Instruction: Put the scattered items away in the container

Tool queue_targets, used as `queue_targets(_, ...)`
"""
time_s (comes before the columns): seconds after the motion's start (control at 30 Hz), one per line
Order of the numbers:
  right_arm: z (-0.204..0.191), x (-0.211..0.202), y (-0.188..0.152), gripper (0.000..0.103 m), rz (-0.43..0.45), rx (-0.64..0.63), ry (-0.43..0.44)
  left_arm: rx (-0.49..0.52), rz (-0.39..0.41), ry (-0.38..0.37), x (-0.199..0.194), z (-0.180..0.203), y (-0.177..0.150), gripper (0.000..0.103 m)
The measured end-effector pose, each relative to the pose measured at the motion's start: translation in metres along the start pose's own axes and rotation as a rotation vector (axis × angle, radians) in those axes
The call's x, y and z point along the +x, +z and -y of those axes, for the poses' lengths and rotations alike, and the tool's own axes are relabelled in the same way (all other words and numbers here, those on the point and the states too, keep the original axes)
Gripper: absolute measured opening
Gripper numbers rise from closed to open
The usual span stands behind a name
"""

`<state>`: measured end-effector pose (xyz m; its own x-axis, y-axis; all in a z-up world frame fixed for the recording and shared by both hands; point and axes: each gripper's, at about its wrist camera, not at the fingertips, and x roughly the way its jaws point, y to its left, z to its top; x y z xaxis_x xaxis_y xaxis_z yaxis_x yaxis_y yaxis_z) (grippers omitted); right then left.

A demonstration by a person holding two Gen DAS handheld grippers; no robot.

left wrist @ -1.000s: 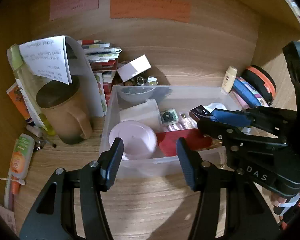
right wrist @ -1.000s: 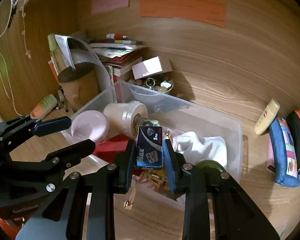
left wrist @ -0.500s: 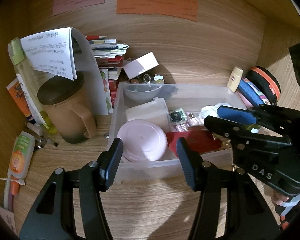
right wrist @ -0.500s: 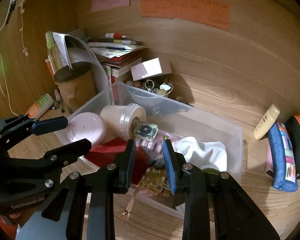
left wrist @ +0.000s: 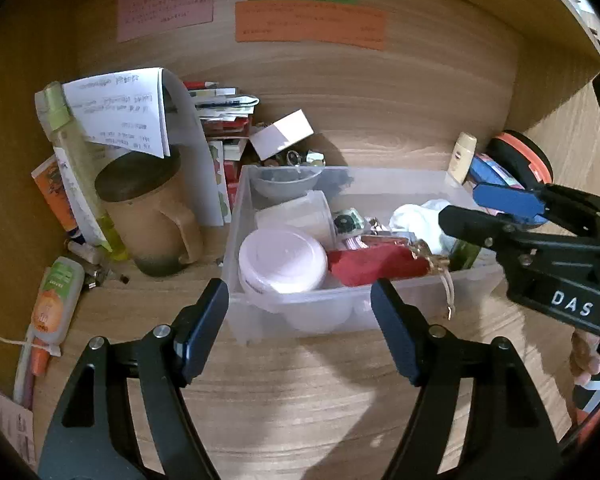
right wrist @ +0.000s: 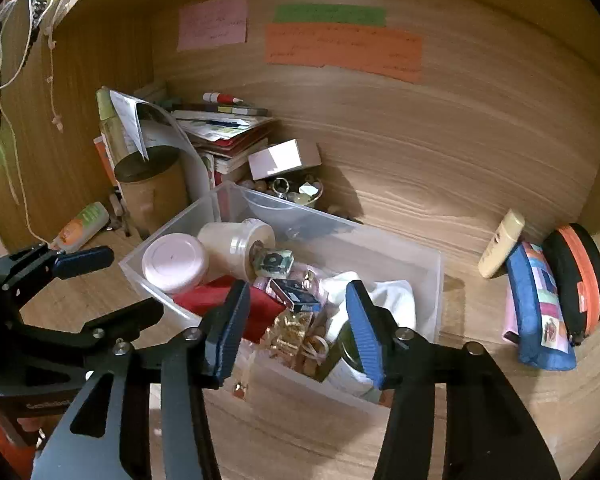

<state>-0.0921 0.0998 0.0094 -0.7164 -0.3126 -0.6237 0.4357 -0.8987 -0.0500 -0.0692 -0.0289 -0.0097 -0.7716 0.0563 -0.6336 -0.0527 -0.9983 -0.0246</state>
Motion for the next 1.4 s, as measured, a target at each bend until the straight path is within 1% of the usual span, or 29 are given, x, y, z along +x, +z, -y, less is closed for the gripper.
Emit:
queue_targets(0.2, 0.002, -0.015, -0.010, 0.049, 0.003, 0.012, 0.019, -0.007, -0.009, 0.000, -0.007, 0.003, -0.003, 0.073)
queue_targets(0.27, 0.002, -0.021, -0.015, 0.058, 0.012, 0.016, 0.001, -0.020, -0.007, 0.004, -0.010, 0.003, -0.003, 0.073)
queue_targets(0.33, 0.002, -0.029, -0.021, 0.062, 0.030, 0.025, -0.008, -0.025, -0.006, 0.005, -0.013, 0.004, -0.003, 0.073)
queue_targets(0.43, 0.003, -0.039, -0.028, 0.063, 0.041, 0.030, -0.016, -0.031, -0.002, 0.016, -0.018, 0.006, -0.003, 0.074)
queue_targets(0.53, 0.003, -0.052, -0.034, 0.081, 0.051, 0.044, -0.031, -0.037, 0.010, 0.021, -0.024, 0.007, -0.003, 0.074)
queue_targets(0.57, 0.003, -0.058, -0.036, 0.083, 0.068, 0.047, -0.035, -0.040, 0.016, 0.026, -0.026, 0.007, -0.003, 0.074)
queue_targets(0.63, 0.000, -0.068, -0.039, 0.083, 0.095, 0.041, -0.048, -0.047, 0.032, 0.045, -0.032, 0.008, -0.004, 0.076)
queue_targets(0.77, -0.006, -0.079, -0.046, 0.085, 0.120, 0.024, -0.069, -0.073, 0.043, 0.049, -0.040, 0.008, -0.005, 0.076)
queue_targets(0.8, -0.007, -0.080, -0.048, 0.085, 0.117, 0.022, -0.071, -0.079, 0.046, 0.055, -0.041, 0.008, -0.005, 0.080)
queue_targets(0.83, -0.008, -0.081, -0.050, 0.086, 0.115, 0.019, -0.075, -0.086, 0.053, 0.070, -0.044, 0.008, -0.006, 0.086)
queue_targets(0.87, -0.010, -0.082, -0.052, 0.087, 0.116, 0.017, -0.084, -0.088, 0.066, 0.082, -0.047, 0.009, -0.008, 0.088)
queue_targets(1.03, -0.012, -0.086, -0.060, 0.087, 0.117, 0.035, -0.066, -0.044, 0.091, 0.134, -0.057, 0.017, -0.013, 0.092)
queue_targets(1.27, -0.007, -0.083, -0.064, 0.088, 0.098, 0.073, -0.056, -0.039, 0.100, 0.115, -0.064, 0.018, -0.017, 0.093)
queue_targets(1.4, -0.005, -0.082, -0.064, 0.088, 0.091, 0.078, -0.049, -0.039, 0.099, 0.123, -0.064, 0.019, -0.017, 0.093)
